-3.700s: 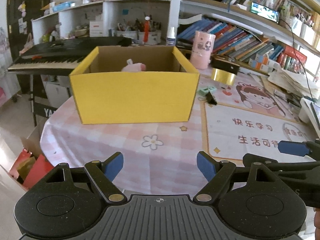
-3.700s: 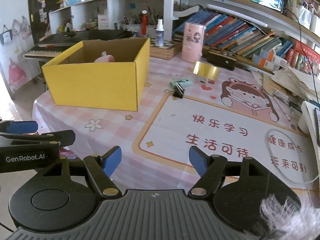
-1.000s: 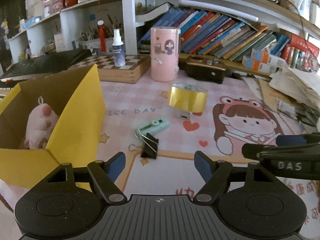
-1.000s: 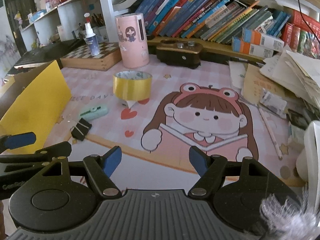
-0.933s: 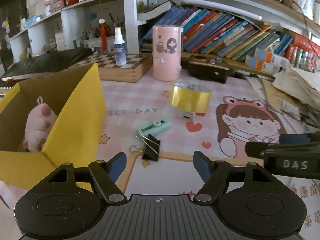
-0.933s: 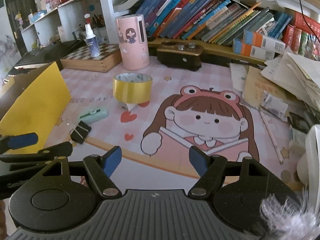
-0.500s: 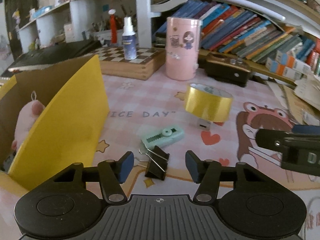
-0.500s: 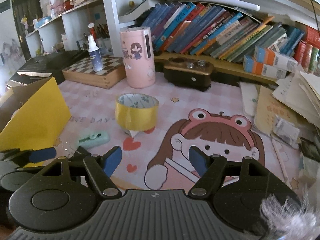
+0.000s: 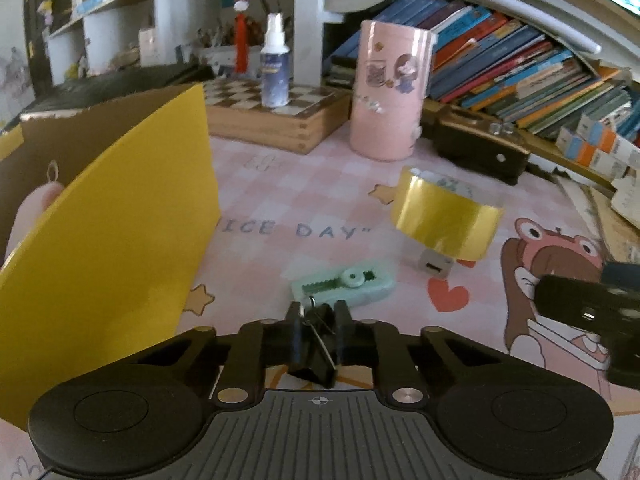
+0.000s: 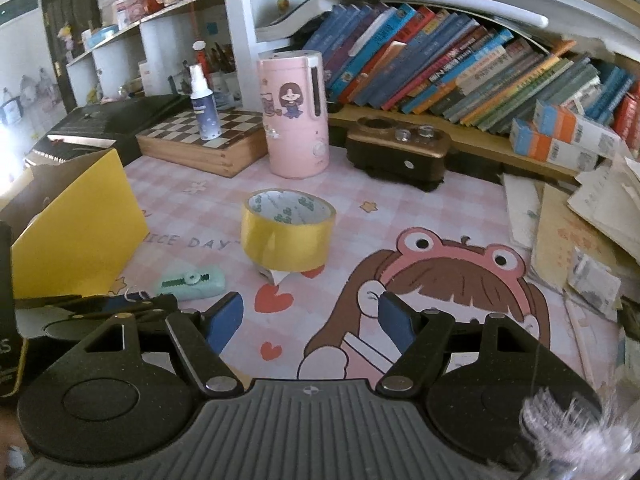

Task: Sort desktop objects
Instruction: 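Close the left gripper on the black binder clip while the right grasps the yellow tape roll, then carry the binder clip and tape roll with both grippers over the yellow box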

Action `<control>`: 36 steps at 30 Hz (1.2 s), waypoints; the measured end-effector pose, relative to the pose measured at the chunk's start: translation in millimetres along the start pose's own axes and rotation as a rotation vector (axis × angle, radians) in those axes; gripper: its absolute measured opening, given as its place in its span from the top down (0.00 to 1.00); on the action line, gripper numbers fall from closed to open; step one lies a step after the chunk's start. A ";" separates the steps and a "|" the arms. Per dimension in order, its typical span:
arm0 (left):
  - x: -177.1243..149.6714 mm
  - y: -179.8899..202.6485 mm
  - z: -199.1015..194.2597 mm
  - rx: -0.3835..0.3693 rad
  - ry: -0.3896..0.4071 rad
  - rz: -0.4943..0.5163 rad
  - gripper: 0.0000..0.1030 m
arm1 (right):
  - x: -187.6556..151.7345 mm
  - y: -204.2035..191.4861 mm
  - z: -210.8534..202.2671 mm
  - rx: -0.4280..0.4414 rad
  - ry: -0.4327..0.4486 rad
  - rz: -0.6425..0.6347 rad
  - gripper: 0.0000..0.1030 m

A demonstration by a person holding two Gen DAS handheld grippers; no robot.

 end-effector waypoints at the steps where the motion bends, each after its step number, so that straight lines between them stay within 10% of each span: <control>1: -0.1 0.1 -2.3 -0.006 0.004 0.000 0.91 | 1.4 -1.1 2.8 0.007 0.001 -0.010 0.27; 20: 6.9 -14.9 -66.7 -0.024 0.057 0.036 0.93 | 31.0 5.9 87.5 0.087 0.024 0.028 0.09; 36: 6.8 -20.0 -78.7 -0.029 0.066 0.020 0.93 | 36.6 14.9 107.1 0.072 0.023 0.021 0.20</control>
Point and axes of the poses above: each gripper's, at about its wrist camera, not at the fingertips, and z roughly the way its jaws point, y to its right, x to its top, the point moved 9 cm from there along z, roughly the way its jaws point, and after that the axes turned 10 degrees about x, right-handed, at the moved point
